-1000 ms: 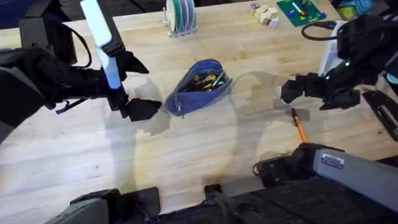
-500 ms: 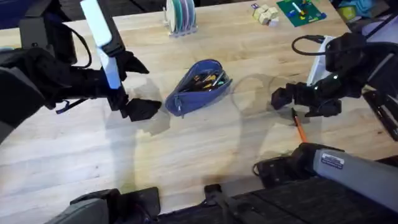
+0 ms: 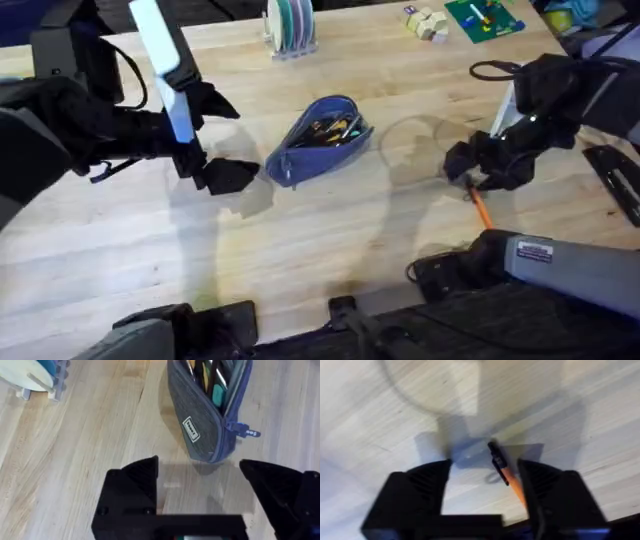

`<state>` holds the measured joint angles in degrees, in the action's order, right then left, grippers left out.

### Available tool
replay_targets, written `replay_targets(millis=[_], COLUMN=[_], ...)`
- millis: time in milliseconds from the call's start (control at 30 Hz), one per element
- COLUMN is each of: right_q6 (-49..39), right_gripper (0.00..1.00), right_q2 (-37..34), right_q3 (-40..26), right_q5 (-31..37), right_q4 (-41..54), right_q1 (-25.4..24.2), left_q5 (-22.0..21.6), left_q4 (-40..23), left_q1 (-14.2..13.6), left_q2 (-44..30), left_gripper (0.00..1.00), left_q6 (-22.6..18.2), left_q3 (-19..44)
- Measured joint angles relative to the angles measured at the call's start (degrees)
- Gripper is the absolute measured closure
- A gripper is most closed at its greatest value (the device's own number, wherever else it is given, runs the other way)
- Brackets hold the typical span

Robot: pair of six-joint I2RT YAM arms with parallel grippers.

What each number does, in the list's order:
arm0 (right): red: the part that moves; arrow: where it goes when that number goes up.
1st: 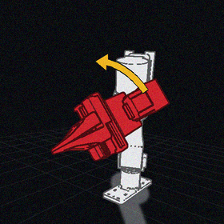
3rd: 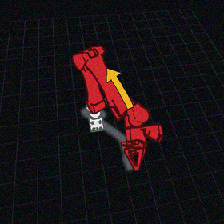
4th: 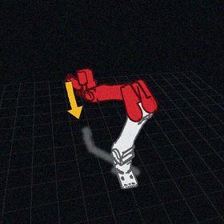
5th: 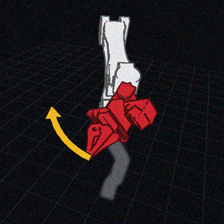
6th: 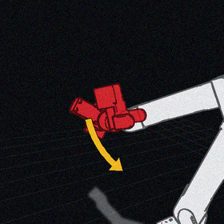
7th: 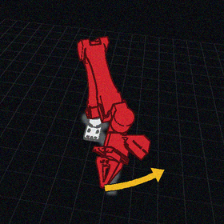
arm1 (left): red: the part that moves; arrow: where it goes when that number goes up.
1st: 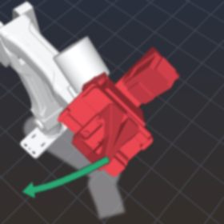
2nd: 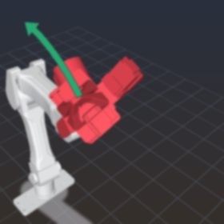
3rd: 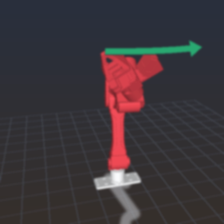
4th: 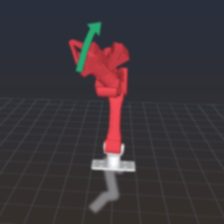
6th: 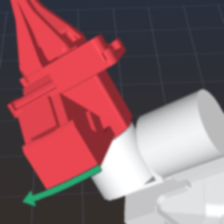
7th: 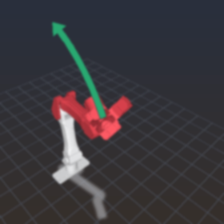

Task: Unzip the bag, pick up the pens from the table one at a time and place them inside, then zip the bag closed.

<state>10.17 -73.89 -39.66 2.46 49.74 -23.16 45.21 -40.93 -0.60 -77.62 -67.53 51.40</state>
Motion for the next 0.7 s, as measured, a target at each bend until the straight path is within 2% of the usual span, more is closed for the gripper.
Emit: replay_targets(millis=[133,200,233,467,700], right_q6=[0.6,0.6,0.7,0.0,-4.6], right_gripper=[0.807,0.930,0.956,0.967,0.969], right_q2=[0.0,0.0,0.0,-0.3,3.0], right_q3=[0.0,0.0,-0.1,-0.7,-5.8], right_q5=[-0.3,-1.0,-1.1,-1.2,-1.0], right_q4=[0.0,0.0,0.0,0.7,0.6], right_q1=[0.0,0.0,0.0,0.0,0.0], left_q5=[0.0,0.0,0.0,0.0,0.0], left_q4=[0.0,0.0,0.0,0.0,0.0], left_q1=[0.0,0.0,0.0,0.0,0.0], left_q2=[0.0,0.0,0.0,0.0,0.0], left_gripper=[0.008,0.008,0.008,0.008,0.008], left_q6=[0.0,0.0,0.0,0.0,0.0], left_q3=[0.0,0.0,0.0,0.0,0.0])
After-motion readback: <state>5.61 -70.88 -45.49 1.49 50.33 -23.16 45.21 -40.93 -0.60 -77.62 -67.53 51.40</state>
